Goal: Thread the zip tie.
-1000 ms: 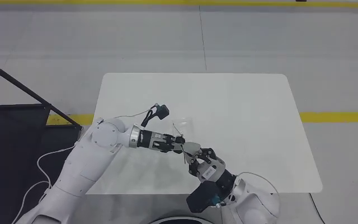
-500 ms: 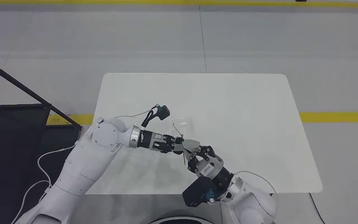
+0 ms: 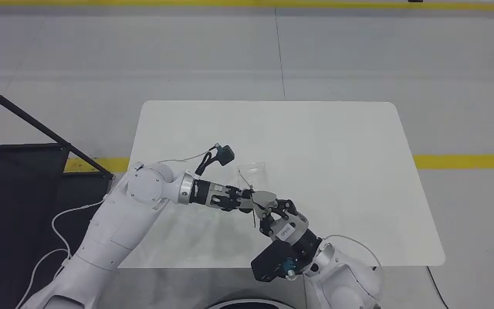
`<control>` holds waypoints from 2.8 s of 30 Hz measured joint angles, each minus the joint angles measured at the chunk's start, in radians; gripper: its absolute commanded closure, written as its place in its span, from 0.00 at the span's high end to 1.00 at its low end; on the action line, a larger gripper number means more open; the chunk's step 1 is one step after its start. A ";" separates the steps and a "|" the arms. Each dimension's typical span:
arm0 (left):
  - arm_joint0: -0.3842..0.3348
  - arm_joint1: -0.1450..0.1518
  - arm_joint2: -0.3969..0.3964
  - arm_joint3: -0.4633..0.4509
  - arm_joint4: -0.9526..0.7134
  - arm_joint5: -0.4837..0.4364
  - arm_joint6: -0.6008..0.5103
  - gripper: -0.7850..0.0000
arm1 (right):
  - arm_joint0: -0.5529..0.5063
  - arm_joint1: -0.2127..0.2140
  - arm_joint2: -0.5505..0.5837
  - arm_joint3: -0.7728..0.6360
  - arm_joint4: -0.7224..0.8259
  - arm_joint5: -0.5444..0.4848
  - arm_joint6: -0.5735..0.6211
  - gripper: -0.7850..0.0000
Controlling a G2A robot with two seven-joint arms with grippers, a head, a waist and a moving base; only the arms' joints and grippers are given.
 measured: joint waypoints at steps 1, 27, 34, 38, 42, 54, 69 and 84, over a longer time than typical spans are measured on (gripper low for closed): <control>0.000 0.000 0.000 0.000 0.000 0.000 0.000 0.00 | 0.001 0.001 -0.001 0.000 0.000 0.001 0.002 0.00; 0.000 0.000 0.000 0.000 0.000 0.000 0.000 0.00 | 0.035 0.035 -0.014 0.005 0.027 -0.083 0.022 0.00; 0.017 0.001 0.001 -0.025 0.026 0.015 0.036 0.00 | 0.032 0.048 0.003 0.001 0.048 -0.116 -0.022 0.00; 0.026 0.005 -0.001 -0.042 0.037 0.016 0.042 0.00 | 0.032 0.054 0.006 -0.001 0.050 -0.121 -0.022 0.00; 0.030 0.008 -0.001 -0.050 0.042 0.015 0.041 0.00 | 0.033 0.060 0.006 -0.003 0.049 -0.123 -0.014 0.00; 0.034 0.016 -0.004 -0.056 0.040 0.007 0.048 0.00 | 0.034 0.078 0.007 -0.011 0.037 -0.146 -0.012 0.00; 0.041 0.026 -0.006 -0.076 0.055 -0.012 0.053 0.00 | 0.037 0.094 -0.010 -0.021 0.009 -0.132 0.055 0.00; 0.040 0.035 0.004 -0.083 0.060 -0.029 0.041 0.00 | 0.028 0.101 -0.029 -0.023 0.005 -0.001 0.083 0.00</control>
